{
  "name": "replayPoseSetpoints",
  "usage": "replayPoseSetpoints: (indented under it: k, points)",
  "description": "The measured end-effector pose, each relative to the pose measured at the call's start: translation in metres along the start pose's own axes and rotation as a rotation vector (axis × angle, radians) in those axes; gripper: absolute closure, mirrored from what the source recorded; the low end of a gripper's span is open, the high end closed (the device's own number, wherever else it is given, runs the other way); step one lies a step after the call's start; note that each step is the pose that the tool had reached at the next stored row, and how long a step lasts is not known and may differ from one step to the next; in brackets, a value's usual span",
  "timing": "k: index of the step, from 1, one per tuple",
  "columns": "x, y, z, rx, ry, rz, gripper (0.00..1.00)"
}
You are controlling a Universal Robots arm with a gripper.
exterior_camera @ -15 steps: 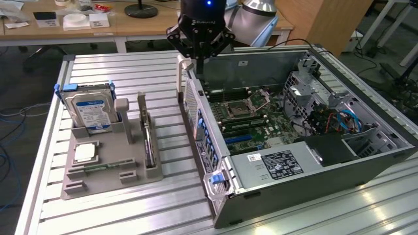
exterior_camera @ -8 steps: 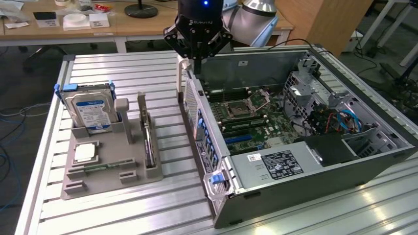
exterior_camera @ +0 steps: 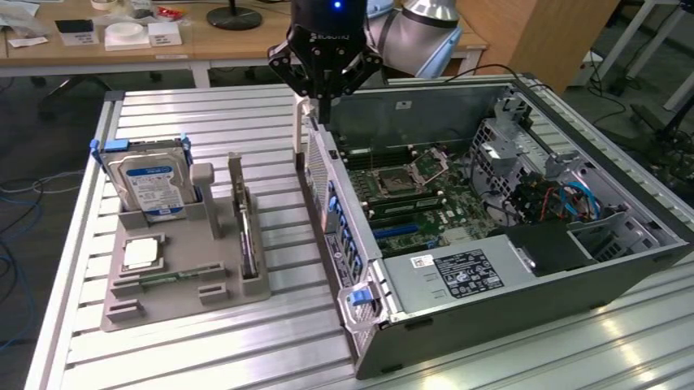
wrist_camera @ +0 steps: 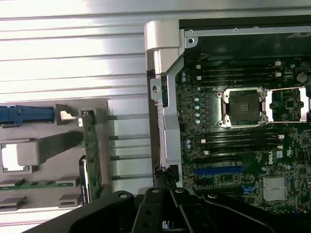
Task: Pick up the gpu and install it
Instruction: 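Reach for the gpu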
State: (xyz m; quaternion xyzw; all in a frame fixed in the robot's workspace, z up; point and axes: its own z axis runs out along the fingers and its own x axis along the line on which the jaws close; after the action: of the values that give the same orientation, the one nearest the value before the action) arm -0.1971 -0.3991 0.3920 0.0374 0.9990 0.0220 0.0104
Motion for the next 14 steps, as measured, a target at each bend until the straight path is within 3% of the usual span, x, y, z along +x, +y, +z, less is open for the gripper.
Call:
replayPoseSetpoints:
  k: [14]
  points:
    - [0.0057,-0.0005,0.0000,0.0001,0.0013,0.000,0.89]
